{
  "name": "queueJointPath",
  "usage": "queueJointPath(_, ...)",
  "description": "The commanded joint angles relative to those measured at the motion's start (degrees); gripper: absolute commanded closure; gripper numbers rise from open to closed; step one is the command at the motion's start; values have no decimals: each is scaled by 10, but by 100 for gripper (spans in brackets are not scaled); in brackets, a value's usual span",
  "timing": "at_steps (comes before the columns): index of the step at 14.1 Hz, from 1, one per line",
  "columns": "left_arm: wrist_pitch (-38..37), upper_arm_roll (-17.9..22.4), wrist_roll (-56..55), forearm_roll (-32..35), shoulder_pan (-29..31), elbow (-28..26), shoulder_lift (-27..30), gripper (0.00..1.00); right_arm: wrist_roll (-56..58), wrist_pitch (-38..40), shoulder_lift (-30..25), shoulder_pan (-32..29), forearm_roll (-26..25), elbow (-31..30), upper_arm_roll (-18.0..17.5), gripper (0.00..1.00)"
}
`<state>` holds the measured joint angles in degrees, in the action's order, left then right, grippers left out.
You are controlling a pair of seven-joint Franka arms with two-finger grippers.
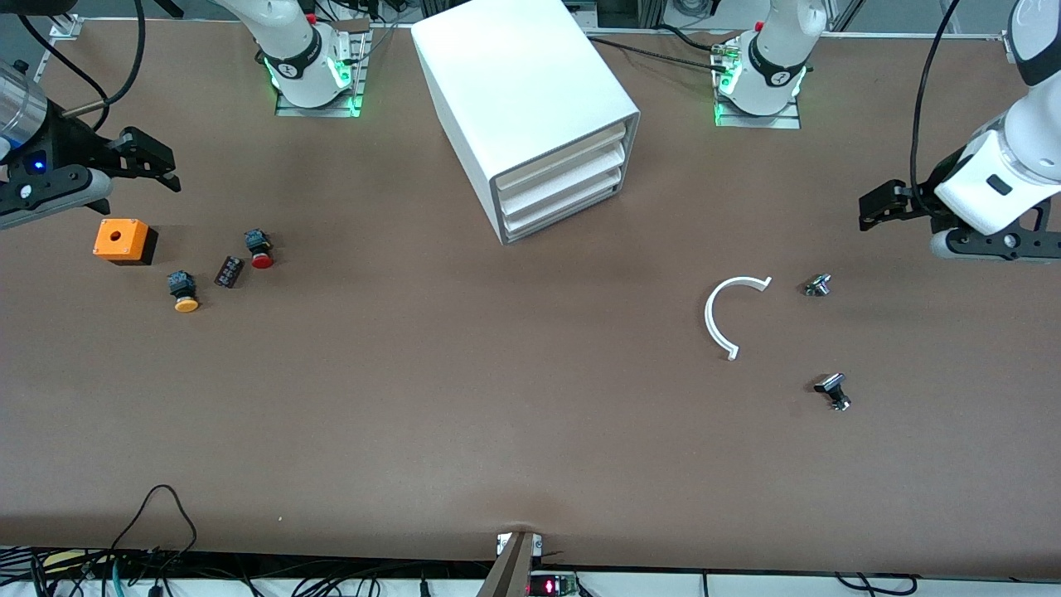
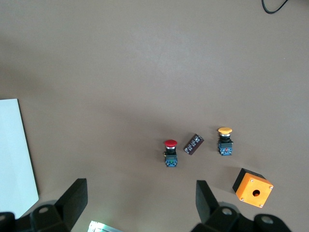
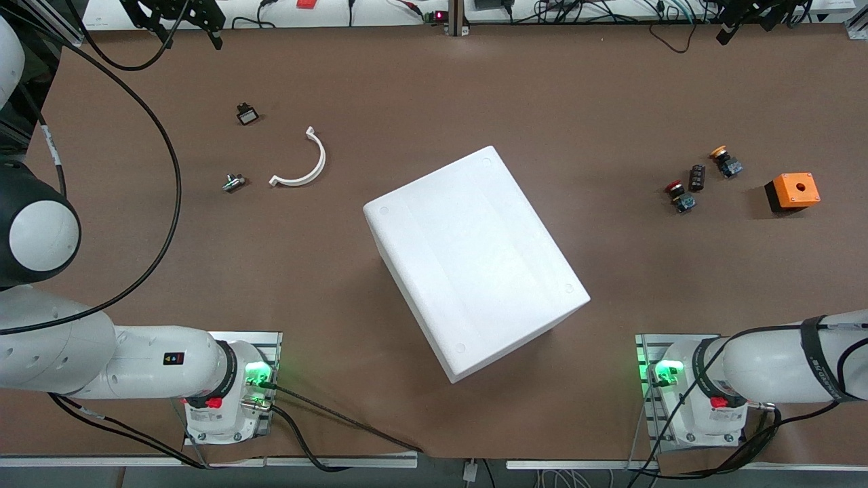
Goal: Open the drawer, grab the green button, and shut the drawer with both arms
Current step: 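Move the left gripper toward the white drawer cabinet's drawer handle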
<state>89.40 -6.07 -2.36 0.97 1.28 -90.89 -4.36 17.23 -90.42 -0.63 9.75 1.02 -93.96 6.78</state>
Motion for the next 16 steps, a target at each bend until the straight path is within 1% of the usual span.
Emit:
queueJointPath(1,-18,-27,8,-8,-3,12,-12,0,-9,6,8,-3,-4,16,-5,1)
queueJointPath(4,-41,-61,4,-10,-6,29,-25,0,-9,6,8,-3,-4,16,-5,1)
queueJointPath(8,-41,-119,-31,-11,-7,34,-52,0,-9,6,9,-3,-4,16,-5,1)
queueJointPath(10,-41,-120,-30,-59,-6,50,-75,0,-9,6,8,-4,-4,16,-5,1)
queueJointPath(12,-43,-119,-34,-119,-7,53,-121,0,-9,6,9,-4,-4,16,-5,1)
queueJointPath(14,-43,-121,-27,-129,-8,62,-149,0,-9,6,9,-4,-4,16,-5,1)
queueJointPath(16,-43,-133,-7,-129,-17,87,-185,0,-9,6,9,-4,-4,16,-5,1)
